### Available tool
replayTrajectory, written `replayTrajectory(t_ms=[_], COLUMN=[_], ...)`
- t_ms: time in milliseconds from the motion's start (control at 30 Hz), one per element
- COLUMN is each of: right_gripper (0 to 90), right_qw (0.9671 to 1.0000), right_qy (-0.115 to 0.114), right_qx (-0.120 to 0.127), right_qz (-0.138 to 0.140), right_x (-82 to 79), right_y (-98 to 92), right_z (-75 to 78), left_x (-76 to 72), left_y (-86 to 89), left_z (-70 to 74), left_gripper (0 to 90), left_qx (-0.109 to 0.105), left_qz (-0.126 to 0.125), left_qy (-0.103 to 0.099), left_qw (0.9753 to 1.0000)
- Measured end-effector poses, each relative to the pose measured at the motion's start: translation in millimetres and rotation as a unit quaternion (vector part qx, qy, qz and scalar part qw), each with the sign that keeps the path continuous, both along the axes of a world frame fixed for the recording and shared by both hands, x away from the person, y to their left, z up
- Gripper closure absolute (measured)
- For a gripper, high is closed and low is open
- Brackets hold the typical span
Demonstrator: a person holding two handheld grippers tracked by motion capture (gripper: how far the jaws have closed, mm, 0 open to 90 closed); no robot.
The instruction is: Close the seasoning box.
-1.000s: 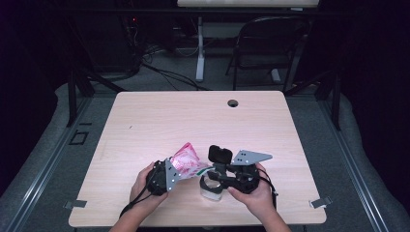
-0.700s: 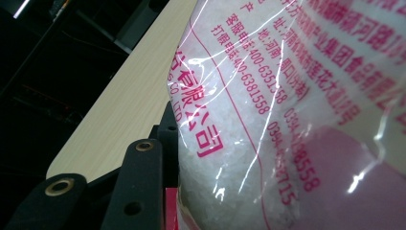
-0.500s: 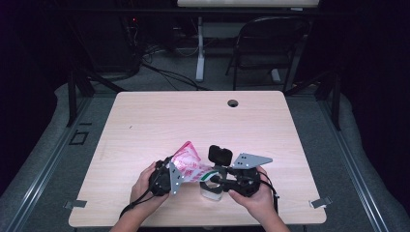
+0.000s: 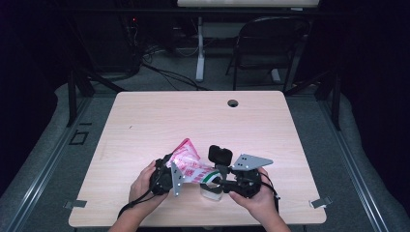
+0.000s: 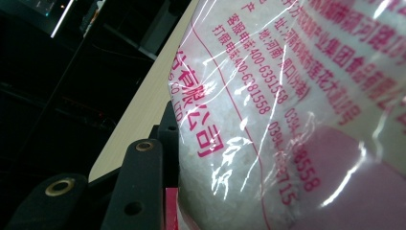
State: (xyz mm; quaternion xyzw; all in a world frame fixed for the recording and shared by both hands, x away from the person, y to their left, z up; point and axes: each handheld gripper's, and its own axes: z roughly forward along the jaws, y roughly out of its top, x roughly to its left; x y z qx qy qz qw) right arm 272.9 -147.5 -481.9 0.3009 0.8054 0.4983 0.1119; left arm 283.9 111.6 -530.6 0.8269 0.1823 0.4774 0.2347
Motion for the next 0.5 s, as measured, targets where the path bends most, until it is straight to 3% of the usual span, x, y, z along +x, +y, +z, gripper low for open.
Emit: replayTrajectory(t_ms=[167, 500], right_gripper=[53.7, 58.0], right_qw=[0.9998, 0.9992], right_qy=[-0.018, -0.035], right_qx=[-0.008, -0.019], right_qz=[-0.004, 0.010], right_x=[-1.7, -4.3], right_y=[2.5, 9.0], right_z=[2.3, 4.7], left_x=[-1.7, -4.4], left_y=[-3.8, -9.6], left_z=[-0.6, -0.6], left_gripper=[62.9, 63.0], left_qx=[0.020, 0.026], left_qz=[-0.005, -0.010], left_qy=[-0.005, -0.012], left_qw=[0.9998, 0.9995])
